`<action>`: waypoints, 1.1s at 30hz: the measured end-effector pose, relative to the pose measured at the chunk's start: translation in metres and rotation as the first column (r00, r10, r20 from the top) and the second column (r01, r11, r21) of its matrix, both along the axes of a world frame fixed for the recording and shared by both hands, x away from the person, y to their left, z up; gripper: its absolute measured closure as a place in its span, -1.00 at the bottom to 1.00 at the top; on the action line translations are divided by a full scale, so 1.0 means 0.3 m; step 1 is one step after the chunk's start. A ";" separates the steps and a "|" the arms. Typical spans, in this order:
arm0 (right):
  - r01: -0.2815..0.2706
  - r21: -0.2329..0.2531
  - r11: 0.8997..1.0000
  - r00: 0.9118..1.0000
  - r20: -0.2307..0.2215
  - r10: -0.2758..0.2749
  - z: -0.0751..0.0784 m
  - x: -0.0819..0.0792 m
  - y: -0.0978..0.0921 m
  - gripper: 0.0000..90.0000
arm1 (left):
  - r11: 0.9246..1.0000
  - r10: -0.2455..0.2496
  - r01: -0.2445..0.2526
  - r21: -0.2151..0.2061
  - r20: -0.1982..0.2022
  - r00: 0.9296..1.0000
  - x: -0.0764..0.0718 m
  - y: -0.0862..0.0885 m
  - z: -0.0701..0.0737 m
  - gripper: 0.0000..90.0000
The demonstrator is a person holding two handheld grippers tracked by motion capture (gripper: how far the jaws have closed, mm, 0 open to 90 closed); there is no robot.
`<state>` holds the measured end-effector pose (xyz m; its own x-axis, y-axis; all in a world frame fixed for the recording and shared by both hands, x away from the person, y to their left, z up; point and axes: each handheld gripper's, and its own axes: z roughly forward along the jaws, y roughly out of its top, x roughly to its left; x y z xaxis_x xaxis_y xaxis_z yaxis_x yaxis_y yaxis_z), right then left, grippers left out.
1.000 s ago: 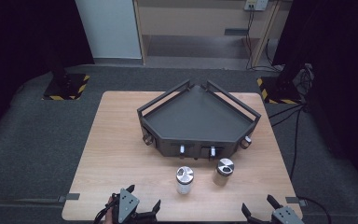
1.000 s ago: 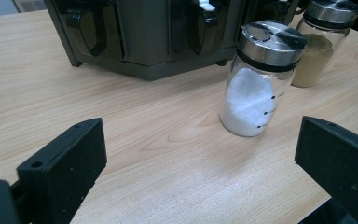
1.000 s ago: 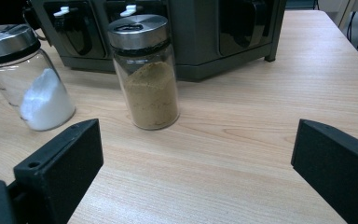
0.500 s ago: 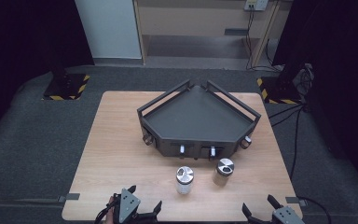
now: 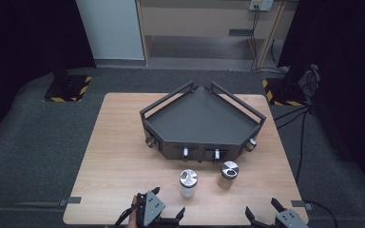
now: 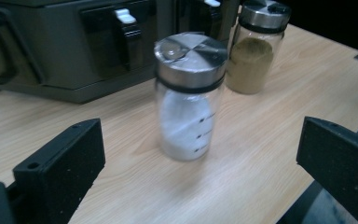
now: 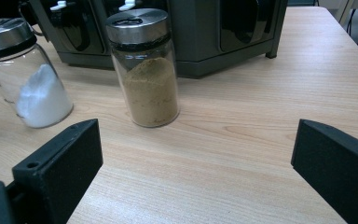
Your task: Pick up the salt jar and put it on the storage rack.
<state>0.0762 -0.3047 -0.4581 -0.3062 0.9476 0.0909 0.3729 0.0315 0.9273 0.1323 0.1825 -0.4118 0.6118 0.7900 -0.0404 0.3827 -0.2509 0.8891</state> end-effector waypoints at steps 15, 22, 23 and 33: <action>-0.015 0.003 1.000 1.000 0.002 0.014 -0.001 0.007 -0.011 -0.95 | 0.997 0.045 -0.044 0.061 -0.007 0.999 0.147 -0.141 -0.074 -0.90; -0.018 0.004 1.000 1.000 0.004 0.018 -0.001 0.006 -0.012 -0.95 | 0.997 0.062 -0.061 0.053 -0.012 0.998 0.171 -0.177 -0.109 -0.77; -0.019 0.004 1.000 1.000 0.003 0.019 -0.001 0.007 -0.012 -0.95 | 0.997 0.062 -0.061 0.051 -0.018 0.998 0.174 -0.178 -0.110 -0.68; -0.023 0.005 1.000 1.000 0.000 0.023 -0.003 0.012 -0.016 -0.95 | 0.997 0.069 -0.069 0.040 0.017 0.997 0.169 -0.184 -0.147 -0.34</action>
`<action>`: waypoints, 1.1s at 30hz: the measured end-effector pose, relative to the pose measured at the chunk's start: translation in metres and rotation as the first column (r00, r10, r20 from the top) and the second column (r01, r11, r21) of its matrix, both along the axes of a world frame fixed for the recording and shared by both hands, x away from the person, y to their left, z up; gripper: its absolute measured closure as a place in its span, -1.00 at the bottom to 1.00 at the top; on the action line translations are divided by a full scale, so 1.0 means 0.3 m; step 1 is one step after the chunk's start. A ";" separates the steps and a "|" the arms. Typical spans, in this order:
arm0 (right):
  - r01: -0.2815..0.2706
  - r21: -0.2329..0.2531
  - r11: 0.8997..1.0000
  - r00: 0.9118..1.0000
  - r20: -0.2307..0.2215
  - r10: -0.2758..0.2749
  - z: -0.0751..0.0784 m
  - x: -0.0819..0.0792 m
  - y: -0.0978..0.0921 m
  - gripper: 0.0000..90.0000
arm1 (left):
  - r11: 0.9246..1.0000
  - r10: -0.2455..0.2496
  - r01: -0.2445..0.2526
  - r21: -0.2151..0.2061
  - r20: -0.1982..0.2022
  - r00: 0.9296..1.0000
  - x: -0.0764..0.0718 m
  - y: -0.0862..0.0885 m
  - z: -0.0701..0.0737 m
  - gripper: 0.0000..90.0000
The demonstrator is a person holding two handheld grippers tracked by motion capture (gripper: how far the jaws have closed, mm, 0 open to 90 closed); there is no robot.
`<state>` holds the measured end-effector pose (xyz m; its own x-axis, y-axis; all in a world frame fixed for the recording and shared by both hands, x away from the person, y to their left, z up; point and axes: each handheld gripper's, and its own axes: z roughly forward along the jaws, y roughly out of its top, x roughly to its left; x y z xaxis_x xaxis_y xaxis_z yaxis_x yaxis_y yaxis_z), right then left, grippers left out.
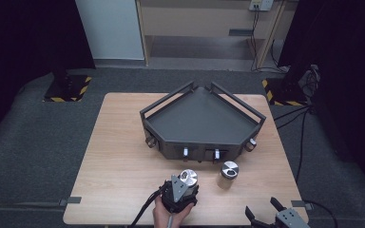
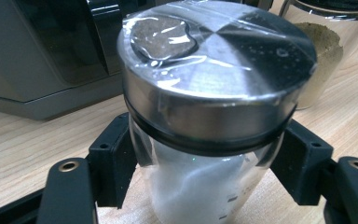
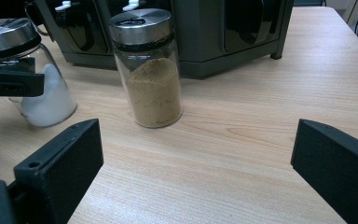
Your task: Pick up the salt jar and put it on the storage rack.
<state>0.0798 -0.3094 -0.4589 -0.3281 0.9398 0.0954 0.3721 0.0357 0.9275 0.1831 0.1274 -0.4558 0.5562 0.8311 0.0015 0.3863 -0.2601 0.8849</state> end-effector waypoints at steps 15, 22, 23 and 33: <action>-0.003 -0.001 1.000 1.000 0.002 0.003 -0.002 0.006 -0.014 -0.95 | 0.999 -0.050 0.049 0.012 0.018 0.999 0.002 0.014 0.047 -0.33; 0.005 0.005 1.000 1.000 0.002 -0.005 -0.003 0.005 -0.016 -0.95 | 0.997 -0.071 0.074 -0.037 0.074 0.995 -0.008 0.026 0.138 -0.33; 0.003 0.003 1.000 1.000 0.003 -0.003 -0.003 0.005 -0.015 -0.95 | 0.997 -0.066 0.070 -0.041 0.085 0.994 -0.007 0.028 0.151 -0.33; 0.002 0.004 1.000 1.000 0.001 -0.002 -0.003 0.006 -0.013 -0.94 | 0.999 -0.024 0.028 -0.026 0.158 0.987 0.125 0.015 0.301 -0.33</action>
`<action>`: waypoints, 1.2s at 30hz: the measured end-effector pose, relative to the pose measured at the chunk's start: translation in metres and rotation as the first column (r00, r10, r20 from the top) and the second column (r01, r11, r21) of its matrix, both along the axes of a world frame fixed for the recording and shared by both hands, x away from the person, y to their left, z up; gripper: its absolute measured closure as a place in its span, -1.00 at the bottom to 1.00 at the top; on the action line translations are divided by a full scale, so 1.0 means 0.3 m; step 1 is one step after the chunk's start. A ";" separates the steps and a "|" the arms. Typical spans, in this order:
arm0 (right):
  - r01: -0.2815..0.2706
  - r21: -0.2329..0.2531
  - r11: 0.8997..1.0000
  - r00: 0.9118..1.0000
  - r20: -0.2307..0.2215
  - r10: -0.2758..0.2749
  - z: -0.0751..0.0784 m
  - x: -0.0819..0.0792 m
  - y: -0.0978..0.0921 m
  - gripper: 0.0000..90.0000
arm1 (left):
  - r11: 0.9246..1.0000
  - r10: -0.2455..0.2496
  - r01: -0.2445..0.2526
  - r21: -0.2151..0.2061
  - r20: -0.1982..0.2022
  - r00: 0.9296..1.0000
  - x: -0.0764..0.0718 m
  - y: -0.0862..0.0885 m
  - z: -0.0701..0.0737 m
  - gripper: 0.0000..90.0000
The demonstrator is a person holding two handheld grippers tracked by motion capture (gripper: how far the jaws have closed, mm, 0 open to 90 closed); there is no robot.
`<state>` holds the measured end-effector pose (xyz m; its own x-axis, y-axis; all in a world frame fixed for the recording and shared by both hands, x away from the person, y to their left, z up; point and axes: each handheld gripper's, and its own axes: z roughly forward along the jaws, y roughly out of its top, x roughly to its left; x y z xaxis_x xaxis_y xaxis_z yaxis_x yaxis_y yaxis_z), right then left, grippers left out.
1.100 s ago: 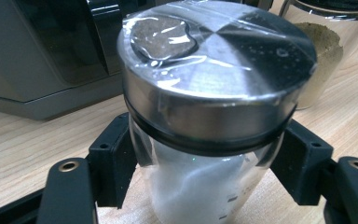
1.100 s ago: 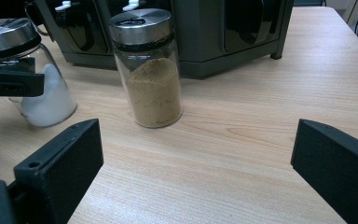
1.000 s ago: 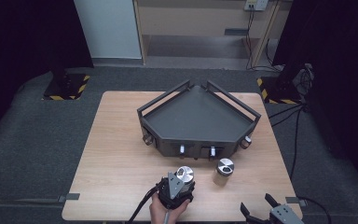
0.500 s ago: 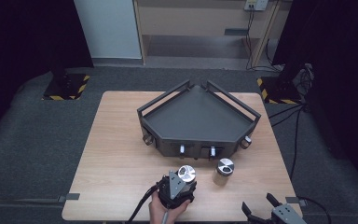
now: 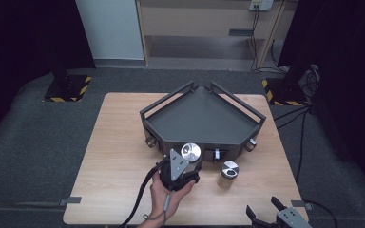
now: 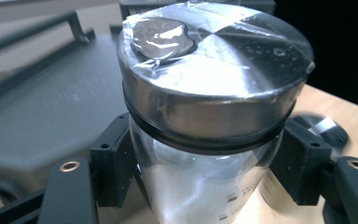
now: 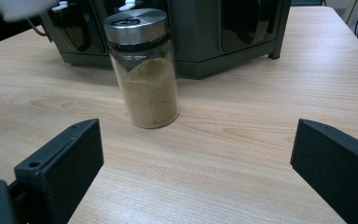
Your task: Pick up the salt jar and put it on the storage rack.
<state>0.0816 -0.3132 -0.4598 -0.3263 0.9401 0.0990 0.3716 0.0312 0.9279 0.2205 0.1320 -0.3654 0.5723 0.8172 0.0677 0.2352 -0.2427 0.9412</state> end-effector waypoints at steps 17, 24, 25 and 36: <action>-0.008 0.016 1.000 1.000 -0.009 0.008 -0.002 0.012 -0.010 -0.94 | 0.991 0.113 -0.112 0.072 -0.004 0.994 0.369 -0.128 0.120 -0.33; -0.003 0.018 1.000 1.000 -0.008 0.003 -0.005 0.013 -0.016 -0.94 | 0.974 0.212 -0.207 0.087 -0.055 0.976 0.502 -0.174 0.106 -0.33; -0.003 0.019 1.000 1.000 -0.008 0.003 -0.005 0.013 -0.017 -0.94 | 0.974 0.212 -0.207 0.087 -0.055 0.976 0.502 -0.174 0.106 -0.33; -0.017 0.018 1.000 1.000 -0.006 0.017 -0.005 0.015 -0.017 -0.94 | 0.970 0.241 -0.236 0.063 -0.090 0.966 0.534 -0.169 0.079 -0.33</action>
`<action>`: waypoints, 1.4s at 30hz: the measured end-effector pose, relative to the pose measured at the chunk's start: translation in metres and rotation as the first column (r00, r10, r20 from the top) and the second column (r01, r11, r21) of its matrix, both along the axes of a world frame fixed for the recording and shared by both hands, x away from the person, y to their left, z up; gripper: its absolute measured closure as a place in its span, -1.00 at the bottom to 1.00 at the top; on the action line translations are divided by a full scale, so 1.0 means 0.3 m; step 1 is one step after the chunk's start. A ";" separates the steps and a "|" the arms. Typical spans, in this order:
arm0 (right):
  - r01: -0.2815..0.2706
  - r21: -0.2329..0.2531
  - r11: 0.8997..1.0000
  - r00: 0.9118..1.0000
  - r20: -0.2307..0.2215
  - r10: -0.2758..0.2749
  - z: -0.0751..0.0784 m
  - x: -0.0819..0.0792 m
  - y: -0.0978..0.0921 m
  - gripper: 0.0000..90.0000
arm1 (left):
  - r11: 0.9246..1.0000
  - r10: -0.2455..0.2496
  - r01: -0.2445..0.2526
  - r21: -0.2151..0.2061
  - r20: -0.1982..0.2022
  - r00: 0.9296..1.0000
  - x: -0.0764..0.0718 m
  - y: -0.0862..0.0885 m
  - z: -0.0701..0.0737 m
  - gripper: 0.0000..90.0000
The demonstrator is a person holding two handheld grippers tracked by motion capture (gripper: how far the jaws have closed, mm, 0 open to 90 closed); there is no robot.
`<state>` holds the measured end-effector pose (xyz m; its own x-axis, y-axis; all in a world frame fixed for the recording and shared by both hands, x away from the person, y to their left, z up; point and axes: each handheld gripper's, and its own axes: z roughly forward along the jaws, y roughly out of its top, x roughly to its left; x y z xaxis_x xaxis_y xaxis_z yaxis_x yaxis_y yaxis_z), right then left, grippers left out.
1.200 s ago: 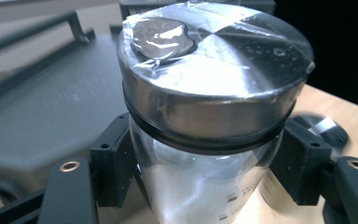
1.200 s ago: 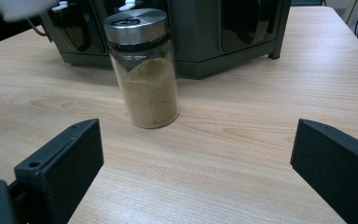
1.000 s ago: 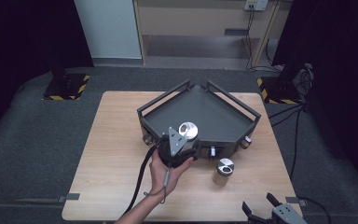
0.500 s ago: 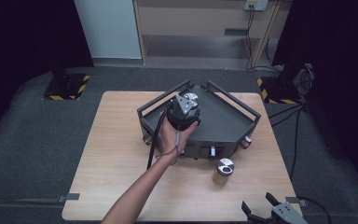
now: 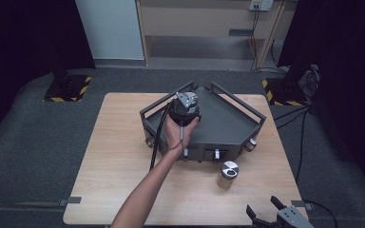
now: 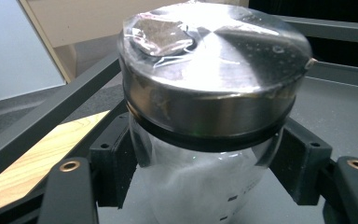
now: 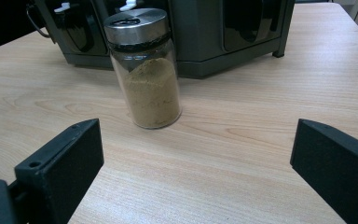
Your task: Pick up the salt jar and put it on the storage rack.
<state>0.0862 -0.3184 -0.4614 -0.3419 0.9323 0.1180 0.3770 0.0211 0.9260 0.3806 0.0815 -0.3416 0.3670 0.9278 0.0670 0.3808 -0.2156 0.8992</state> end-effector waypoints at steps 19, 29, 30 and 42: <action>0.003 -0.004 1.000 1.000 -0.003 -0.003 0.000 0.002 0.003 -0.94 | 0.999 0.012 -0.011 -0.038 0.028 1.000 0.000 0.011 -0.043 -0.34; 0.000 -0.006 1.000 1.000 0.001 0.000 0.000 0.000 0.004 -0.94 | 0.999 0.015 -0.014 -0.031 0.030 0.999 -0.003 0.008 -0.041 -0.39; 0.001 -0.006 1.000 1.000 0.002 -0.001 0.000 0.000 0.005 -0.95 | 0.999 0.024 -0.023 -0.035 0.026 0.999 -0.003 0.006 -0.039 -0.49; -0.002 -0.011 1.000 1.000 0.007 0.002 0.001 -0.002 0.009 -0.95 | 1.000 0.017 -0.016 -0.009 0.062 0.998 -0.081 0.002 -0.015 -1.00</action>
